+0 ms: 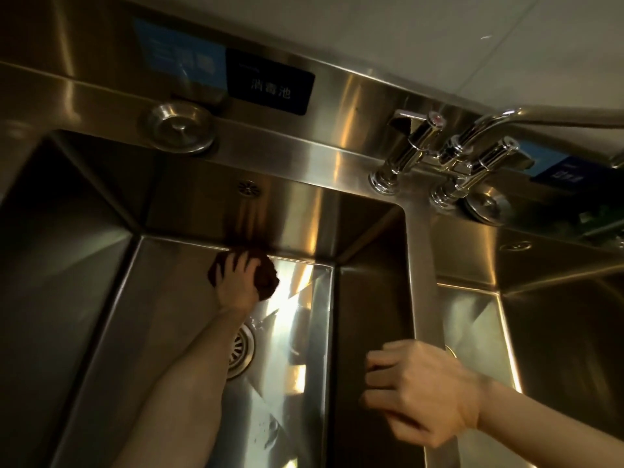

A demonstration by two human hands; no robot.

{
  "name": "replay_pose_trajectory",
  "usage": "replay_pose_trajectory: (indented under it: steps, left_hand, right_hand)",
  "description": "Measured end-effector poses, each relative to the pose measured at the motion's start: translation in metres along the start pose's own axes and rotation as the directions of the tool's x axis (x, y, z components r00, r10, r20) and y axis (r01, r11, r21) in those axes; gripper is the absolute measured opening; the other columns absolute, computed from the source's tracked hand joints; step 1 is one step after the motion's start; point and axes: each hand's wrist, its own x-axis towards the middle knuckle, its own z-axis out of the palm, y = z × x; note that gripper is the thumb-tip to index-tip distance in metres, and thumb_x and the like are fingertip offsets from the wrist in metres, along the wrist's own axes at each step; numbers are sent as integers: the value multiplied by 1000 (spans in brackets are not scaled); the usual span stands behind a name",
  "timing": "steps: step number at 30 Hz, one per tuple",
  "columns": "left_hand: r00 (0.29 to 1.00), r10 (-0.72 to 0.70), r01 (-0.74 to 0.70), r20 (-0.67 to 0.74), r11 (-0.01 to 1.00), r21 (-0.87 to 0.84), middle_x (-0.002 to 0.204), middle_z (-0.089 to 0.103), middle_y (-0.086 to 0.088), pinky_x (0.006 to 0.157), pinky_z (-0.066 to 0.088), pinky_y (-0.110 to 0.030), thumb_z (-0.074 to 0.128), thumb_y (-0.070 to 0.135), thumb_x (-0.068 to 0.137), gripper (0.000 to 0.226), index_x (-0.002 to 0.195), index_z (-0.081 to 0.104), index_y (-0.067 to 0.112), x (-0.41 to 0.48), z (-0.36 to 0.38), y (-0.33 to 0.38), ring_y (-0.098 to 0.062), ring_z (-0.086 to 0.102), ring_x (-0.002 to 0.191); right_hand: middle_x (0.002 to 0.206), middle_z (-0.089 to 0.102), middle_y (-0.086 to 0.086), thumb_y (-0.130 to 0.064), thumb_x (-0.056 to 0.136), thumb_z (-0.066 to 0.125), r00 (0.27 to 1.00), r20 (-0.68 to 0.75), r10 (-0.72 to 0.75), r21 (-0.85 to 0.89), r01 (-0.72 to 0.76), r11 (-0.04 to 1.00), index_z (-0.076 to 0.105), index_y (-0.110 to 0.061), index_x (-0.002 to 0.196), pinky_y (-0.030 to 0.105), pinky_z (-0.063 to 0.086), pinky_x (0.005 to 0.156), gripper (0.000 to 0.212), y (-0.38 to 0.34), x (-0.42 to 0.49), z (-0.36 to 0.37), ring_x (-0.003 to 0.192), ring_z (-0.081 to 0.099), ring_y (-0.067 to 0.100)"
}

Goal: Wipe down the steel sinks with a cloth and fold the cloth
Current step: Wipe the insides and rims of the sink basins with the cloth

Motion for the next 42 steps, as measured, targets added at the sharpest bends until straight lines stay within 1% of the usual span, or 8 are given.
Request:
replay_pose_trajectory:
  steps: [4,9,13,16,19,24,33,42]
  left_hand:
    - [941,273,-293,201,953,75,149,34,-4,110,19,-47,62,23,73,57,129,51,22,-13,5,32,-31,25,136]
    - [836,298,-406,460,901,153,159,2,2,114,7,-53,56,33,86,66,145,27,35,-21,-21,53,-29,-3,144]
    - [752,524,-619,399,770,156,154,27,-4,112,12,-54,58,26,83,59,140,43,30,-43,-117,31,-32,18,143]
    - [690,666,-722,283,614,318,125,62,-9,96,39,-59,70,23,63,45,107,72,18,-65,-205,2,-31,55,120]
    - [805,580,-571,121,704,422,122,61,-17,103,36,-51,81,18,48,55,102,71,11,-87,-278,-49,-34,54,119]
    - [914,397,-318,-80,827,465,131,49,-29,108,18,-34,37,31,66,65,119,59,2,-128,-336,-123,-37,36,123]
    - [942,329,-311,-68,930,193,158,13,-2,111,17,-29,42,42,69,72,137,46,16,-142,-311,-153,-7,-2,145]
    - [775,618,-631,135,771,91,140,48,5,116,12,-42,45,29,75,48,119,64,24,-142,-307,-163,-14,29,139]
  right_hand:
    - [71,51,-16,-49,81,51,1000,15,12,-27,-12,1000,57,-34,78,20,24,67,16,-1,-1,-2,75,32,3]
    - [71,52,-13,-43,81,54,998,49,31,23,-32,999,53,-31,76,19,27,66,13,-1,-2,0,74,39,6]
    - [104,61,-3,-38,89,47,967,195,161,45,-173,984,59,-24,106,31,44,90,25,-17,7,-13,99,51,14]
    - [146,33,-1,-33,95,47,864,274,422,330,-497,803,43,-25,138,39,36,106,44,-24,48,-12,131,34,20]
    - [140,41,9,-16,89,58,808,196,556,622,-540,566,51,-19,134,29,34,106,45,-8,117,5,127,42,23]
    - [146,36,10,-19,89,55,668,189,720,578,-668,469,40,-24,142,31,31,107,55,35,215,51,133,35,27]
    - [150,6,11,-41,90,57,177,368,913,559,-827,-64,27,-42,141,56,28,104,59,61,260,114,131,12,49]
    - [134,31,24,-5,88,57,39,-56,998,736,-674,67,48,-14,133,47,33,98,47,57,247,101,115,32,47]
